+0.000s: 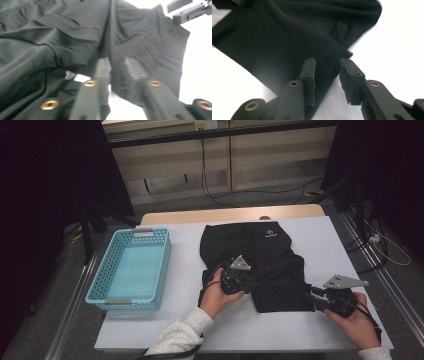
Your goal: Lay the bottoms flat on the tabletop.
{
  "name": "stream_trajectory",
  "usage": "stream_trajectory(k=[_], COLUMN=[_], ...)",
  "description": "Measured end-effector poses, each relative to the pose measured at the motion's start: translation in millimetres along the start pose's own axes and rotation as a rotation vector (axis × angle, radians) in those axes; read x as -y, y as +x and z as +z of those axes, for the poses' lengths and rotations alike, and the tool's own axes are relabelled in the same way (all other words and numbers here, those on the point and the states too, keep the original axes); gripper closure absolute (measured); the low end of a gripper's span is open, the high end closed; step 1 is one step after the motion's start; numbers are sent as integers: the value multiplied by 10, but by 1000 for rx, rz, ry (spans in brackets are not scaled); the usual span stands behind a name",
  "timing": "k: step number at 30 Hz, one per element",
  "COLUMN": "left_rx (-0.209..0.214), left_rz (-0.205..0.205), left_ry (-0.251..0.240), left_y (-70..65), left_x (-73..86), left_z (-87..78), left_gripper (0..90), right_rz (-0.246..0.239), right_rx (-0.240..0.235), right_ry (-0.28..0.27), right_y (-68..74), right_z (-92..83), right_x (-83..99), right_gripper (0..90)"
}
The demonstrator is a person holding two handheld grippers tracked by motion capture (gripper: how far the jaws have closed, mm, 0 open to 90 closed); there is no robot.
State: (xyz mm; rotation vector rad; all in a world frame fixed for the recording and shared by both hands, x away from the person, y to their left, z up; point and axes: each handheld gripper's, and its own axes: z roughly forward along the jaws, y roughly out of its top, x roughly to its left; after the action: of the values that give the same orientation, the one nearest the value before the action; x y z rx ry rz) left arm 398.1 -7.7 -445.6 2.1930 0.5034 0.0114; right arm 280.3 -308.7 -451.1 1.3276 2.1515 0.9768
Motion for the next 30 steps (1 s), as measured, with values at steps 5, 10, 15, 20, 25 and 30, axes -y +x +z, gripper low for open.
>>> stream_trajectory(k=[5,10,15,20,25,30], left_rx=[-20,-30,-35,-49,-51,-67], left_rz=[8,3,0,3,-4,-10], left_ry=[-12,-30,-36,-41,-46,-58], left_y=[13,22,33,59,71,95], left_x=[6,4,0,-3,4,3], left_z=[-43,-87,-146,-199,-225,-250], left_gripper=[466,394,363,340,327,318], right_rz=[25,44,31,41,45,31], right_rx=[-31,-64,-92,-90,-89,-32], right_ry=[37,53,73,83,86,41], right_y=[-20,0,40,17,-12,10], right_z=[57,26,-83,-214,-287,-287], right_x=[53,58,120,226,278,215], right_gripper=[812,900,900,900,900,746])
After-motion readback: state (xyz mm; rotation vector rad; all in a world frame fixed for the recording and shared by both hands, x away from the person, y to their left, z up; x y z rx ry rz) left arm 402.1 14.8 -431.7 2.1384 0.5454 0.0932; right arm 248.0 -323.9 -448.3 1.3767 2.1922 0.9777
